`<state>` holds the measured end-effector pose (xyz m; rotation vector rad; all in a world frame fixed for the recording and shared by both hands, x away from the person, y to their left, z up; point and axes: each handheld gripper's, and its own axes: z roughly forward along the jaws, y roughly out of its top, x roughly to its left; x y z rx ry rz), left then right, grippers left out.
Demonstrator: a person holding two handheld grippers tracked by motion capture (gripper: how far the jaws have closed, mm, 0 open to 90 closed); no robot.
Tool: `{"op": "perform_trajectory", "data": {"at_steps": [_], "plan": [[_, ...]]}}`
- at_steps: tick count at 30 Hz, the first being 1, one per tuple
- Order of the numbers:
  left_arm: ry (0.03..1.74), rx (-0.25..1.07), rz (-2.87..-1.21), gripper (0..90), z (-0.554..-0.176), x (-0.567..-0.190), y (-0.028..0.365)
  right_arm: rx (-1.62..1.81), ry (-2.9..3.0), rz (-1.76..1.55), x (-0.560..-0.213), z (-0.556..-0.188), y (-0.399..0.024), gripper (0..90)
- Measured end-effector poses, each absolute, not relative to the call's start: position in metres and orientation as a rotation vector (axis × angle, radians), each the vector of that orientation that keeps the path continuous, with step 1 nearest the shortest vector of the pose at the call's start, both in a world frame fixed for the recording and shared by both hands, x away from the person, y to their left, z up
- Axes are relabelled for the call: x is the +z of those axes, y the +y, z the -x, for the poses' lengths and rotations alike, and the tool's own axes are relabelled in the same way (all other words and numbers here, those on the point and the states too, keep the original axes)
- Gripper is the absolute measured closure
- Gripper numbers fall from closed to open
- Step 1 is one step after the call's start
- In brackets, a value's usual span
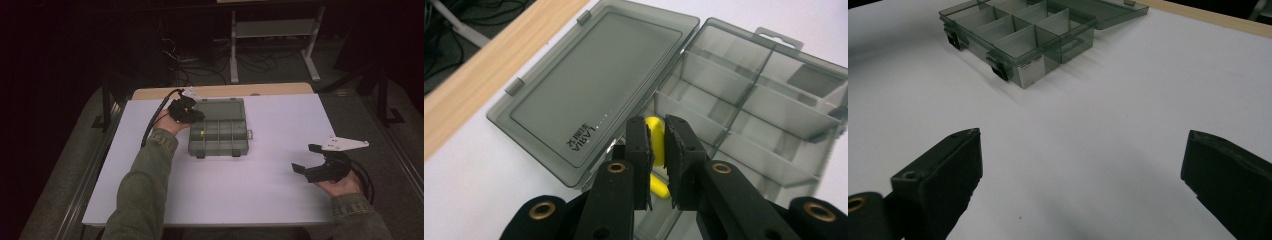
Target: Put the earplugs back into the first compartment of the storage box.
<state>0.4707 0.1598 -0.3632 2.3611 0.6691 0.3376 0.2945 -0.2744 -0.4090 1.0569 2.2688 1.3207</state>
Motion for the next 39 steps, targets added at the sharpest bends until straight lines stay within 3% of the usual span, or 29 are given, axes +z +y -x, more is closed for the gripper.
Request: {"op": "perform_trajectory", "data": {"at_steps": [13,16,17,22,24,28,31,39], "plan": [[0.730,0.279,-2.436,79.1,-0.476,-0.398,0.162,1.317,2.270,-1.060,-0.409,-0.295,-0.275,2.7],[0.740,0.269,-2.431,72.8,-0.476,-0.399,0.162,1.316,2.271,-1.059,-0.409,-0.295,-0.275,2.7],[0.745,0.286,-2.411,65.4,-0.475,-0.397,0.163,1.317,2.270,-1.060,-0.409,-0.295,-0.275,2.7],[0.730,0.288,-2.355,56.8,-0.473,-0.388,0.165,1.317,2.270,-1.063,-0.410,-0.295,-0.275,2.7],[0.702,0.315,-2.298,41.3,-0.467,-0.380,0.168,1.319,2.274,-1.062,-0.410,-0.295,-0.274,2.7],[0.686,0.315,-2.178,26.1,-0.459,-0.369,0.175,1.316,2.277,-1.067,-0.411,-0.295,-0.274,2.6],[0.719,0.219,-2.099,1.5,-0.459,-0.363,0.181,1.312,2.282,-1.067,-0.411,-0.296,-0.274,2.6],[0.696,0.271,-1.987,0.0,-0.445,-0.346,0.200,1.311,2.275,-1.074,-0.411,-0.295,-0.274,2.5]]}}
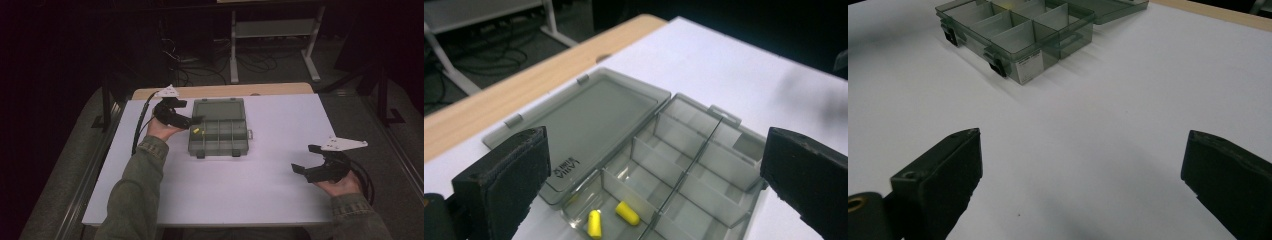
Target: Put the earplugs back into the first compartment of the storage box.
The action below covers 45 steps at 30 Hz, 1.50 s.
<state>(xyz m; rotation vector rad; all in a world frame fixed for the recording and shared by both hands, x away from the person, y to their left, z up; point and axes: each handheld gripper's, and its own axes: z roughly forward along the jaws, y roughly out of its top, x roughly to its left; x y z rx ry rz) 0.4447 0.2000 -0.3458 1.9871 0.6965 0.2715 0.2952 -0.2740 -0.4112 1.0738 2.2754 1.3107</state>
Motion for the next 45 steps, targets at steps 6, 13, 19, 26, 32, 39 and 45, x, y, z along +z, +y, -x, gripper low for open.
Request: {"op": "perform_trajectory", "data": {"at_steps": [6,13,19,26,32,39,45], "plan": [[0.681,0.327,-1.934,0.0,-0.429,-0.338,0.220,1.310,2.274,-1.074,-0.411,-0.295,-0.274,2.5],[0.689,0.354,-1.888,0.0,-0.409,-0.339,0.247,1.311,2.272,-1.073,-0.410,-0.294,-0.274,2.5],[0.695,0.375,-1.880,0.0,-0.399,-0.342,0.259,1.310,2.273,-1.073,-0.410,-0.294,-0.274,2.5],[0.713,0.409,-1.854,0.0,-0.385,-0.345,0.276,1.309,2.273,-1.073,-0.410,-0.294,-0.274,2.5],[0.720,0.410,-1.836,0.0,-0.368,-0.353,0.287,1.308,2.276,-1.075,-0.410,-0.293,-0.274,2.5],[0.741,0.418,-1.821,0.0,-0.352,-0.362,0.302,1.309,2.275,-1.078,-0.411,-0.293,-0.275,2.4],[0.754,0.434,-1.798,0.0,-0.338,-0.369,0.314,1.312,2.271,-1.078,-0.410,-0.293,-0.275,2.2]]}}
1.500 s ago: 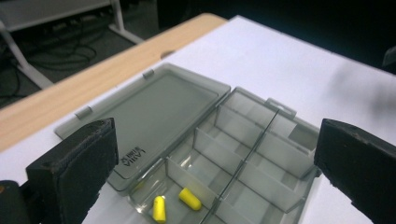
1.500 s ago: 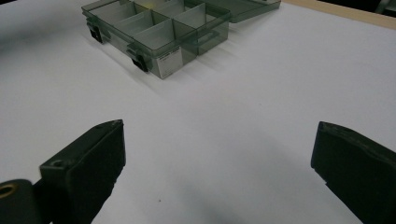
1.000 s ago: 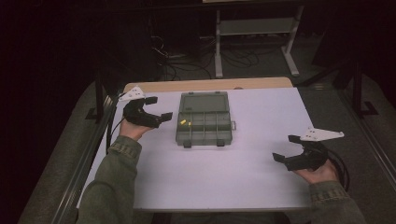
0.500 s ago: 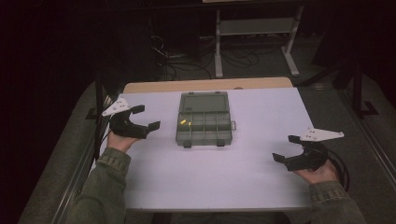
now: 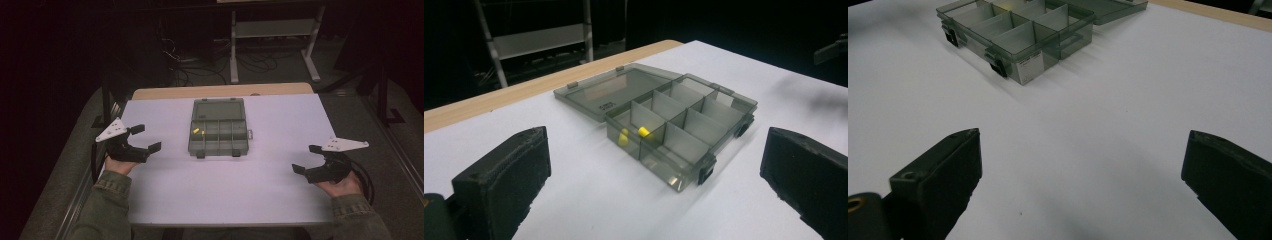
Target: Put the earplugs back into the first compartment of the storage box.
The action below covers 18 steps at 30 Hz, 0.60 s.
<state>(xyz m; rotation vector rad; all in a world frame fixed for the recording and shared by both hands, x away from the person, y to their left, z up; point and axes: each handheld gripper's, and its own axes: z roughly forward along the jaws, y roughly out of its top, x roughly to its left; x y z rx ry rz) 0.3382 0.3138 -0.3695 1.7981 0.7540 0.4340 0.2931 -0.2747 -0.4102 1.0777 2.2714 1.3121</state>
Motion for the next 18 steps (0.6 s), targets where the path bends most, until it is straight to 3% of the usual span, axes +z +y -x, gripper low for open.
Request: {"op": "perform_trajectory", "data": {"at_steps": [18], "plan": [[0.796,0.465,-1.716,0.0,-0.300,-0.386,0.349,1.326,2.267,-1.073,-0.411,-0.292,-0.275,1.3]]}}
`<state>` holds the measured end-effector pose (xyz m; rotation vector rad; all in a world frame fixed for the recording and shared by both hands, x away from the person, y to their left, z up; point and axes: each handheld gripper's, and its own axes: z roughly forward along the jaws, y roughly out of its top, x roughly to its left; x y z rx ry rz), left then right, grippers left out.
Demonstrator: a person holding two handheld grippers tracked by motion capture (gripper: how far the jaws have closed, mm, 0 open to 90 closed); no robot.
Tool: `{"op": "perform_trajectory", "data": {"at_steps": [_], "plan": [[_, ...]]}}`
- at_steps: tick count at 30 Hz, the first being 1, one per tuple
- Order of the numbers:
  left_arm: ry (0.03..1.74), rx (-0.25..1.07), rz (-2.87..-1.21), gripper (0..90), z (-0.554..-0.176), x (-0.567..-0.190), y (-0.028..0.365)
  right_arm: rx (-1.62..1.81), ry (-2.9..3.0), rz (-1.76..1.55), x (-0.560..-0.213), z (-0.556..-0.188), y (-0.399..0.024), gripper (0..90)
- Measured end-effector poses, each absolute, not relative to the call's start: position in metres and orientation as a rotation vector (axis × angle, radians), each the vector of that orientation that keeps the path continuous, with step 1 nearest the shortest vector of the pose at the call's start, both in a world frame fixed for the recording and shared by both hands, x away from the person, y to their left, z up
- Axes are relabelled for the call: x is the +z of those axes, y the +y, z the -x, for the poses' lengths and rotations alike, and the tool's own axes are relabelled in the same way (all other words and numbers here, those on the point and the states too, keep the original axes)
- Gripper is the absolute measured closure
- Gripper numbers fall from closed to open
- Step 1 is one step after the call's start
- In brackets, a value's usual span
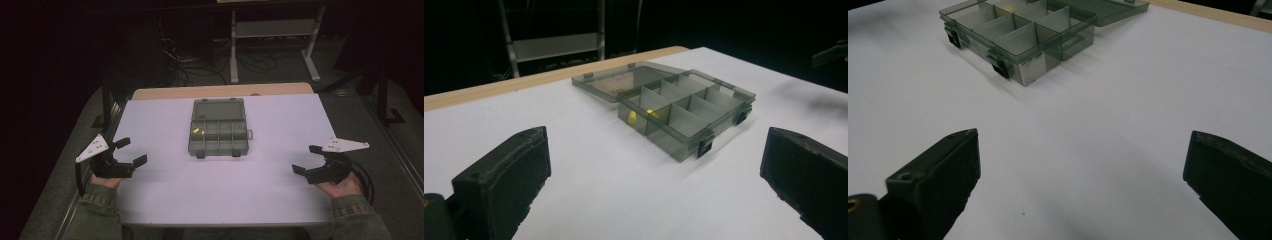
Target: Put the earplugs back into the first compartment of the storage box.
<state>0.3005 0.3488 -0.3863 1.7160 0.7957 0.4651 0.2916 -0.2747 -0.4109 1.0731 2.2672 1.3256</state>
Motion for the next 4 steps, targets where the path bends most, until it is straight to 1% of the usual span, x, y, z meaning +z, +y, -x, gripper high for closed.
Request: {"op": "perform_trajectory", "data": {"at_steps": [4], "plan": [[0.810,0.466,-1.708,0.0,-0.2990,-0.3890,0.3518,1.329,2.264,-1.071,-0.4106,-0.2913,-0.2746,1.2]]}}
